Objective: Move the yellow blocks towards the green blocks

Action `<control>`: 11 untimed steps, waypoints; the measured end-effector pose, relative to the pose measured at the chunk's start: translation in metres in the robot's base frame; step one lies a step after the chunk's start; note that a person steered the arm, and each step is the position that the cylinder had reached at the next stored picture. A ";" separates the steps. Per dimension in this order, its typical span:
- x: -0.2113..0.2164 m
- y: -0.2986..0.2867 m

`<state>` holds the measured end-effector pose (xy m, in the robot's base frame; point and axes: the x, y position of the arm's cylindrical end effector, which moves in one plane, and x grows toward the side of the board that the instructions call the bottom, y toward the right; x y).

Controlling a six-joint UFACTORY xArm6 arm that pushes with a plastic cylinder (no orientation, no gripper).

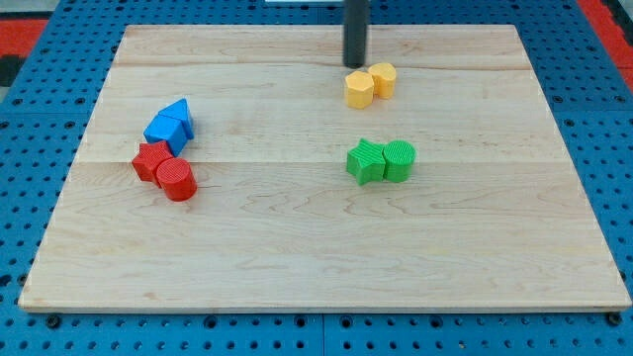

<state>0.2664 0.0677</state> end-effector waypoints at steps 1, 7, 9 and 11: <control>0.008 0.037; 0.043 -0.019; 0.076 0.005; 0.084 0.074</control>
